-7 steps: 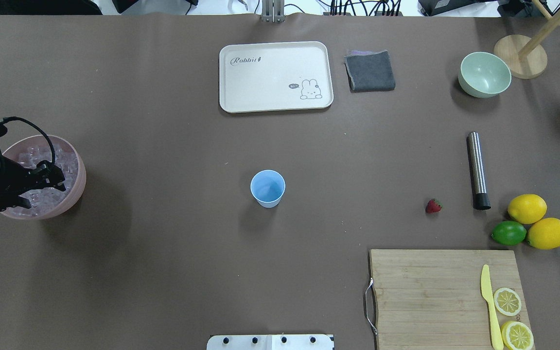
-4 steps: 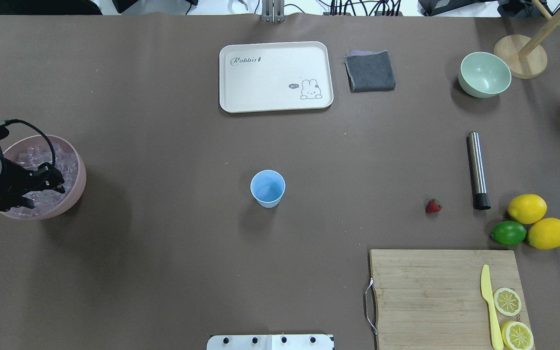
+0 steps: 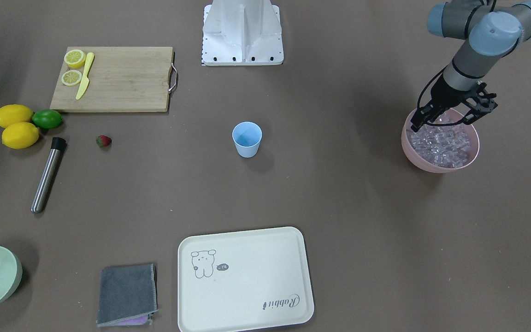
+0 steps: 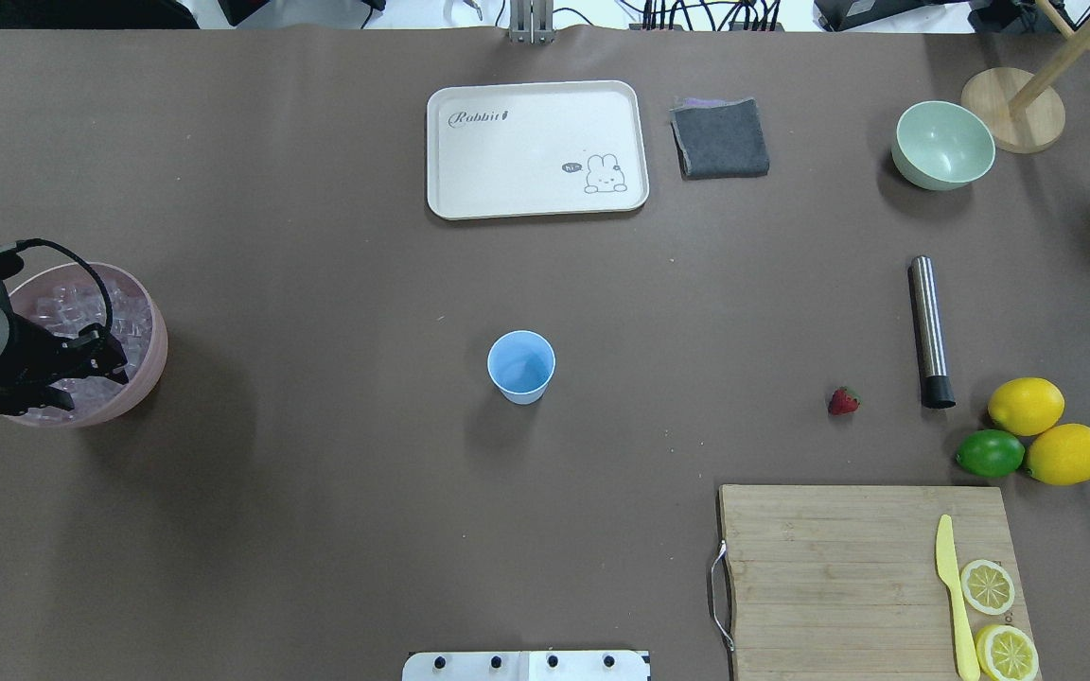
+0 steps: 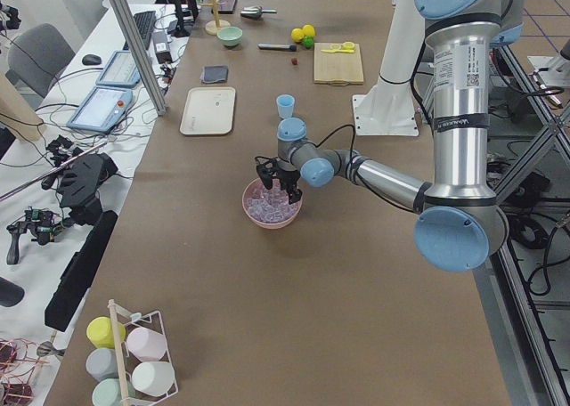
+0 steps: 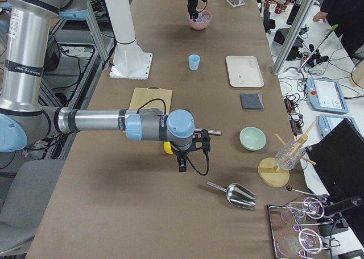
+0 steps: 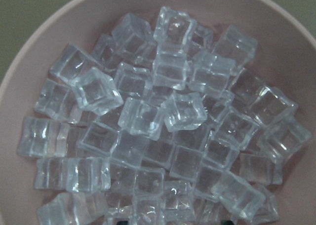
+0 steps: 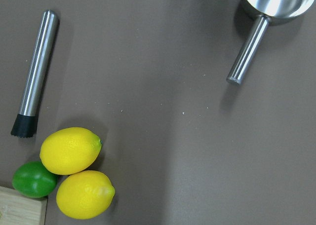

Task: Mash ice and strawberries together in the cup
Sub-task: 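Close the left gripper on an ice cube and lift it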

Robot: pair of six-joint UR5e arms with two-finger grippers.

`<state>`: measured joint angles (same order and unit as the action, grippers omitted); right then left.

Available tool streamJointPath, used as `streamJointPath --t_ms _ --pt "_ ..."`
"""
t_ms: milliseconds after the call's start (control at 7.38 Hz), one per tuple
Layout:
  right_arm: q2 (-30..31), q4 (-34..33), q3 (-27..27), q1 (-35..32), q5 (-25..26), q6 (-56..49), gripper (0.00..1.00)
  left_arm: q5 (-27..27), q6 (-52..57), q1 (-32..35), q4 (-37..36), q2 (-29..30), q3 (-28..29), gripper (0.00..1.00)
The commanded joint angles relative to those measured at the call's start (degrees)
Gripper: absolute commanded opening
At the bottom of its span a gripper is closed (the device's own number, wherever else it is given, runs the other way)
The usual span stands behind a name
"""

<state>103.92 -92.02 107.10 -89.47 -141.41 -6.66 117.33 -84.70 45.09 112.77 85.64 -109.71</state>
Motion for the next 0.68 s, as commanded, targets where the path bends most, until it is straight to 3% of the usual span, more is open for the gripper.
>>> streamJointPath --t_ms 0,542 --pt "0.23 -0.09 0.38 -0.09 -0.01 0.07 1.0 0.0 0.93 -0.61 -0.01 -0.29 -0.33 0.67" --pt "2.25 -0.44 2.41 -0.09 -0.09 0.51 1.0 0.0 2.78 -0.71 -0.1 -0.56 -0.33 0.63"
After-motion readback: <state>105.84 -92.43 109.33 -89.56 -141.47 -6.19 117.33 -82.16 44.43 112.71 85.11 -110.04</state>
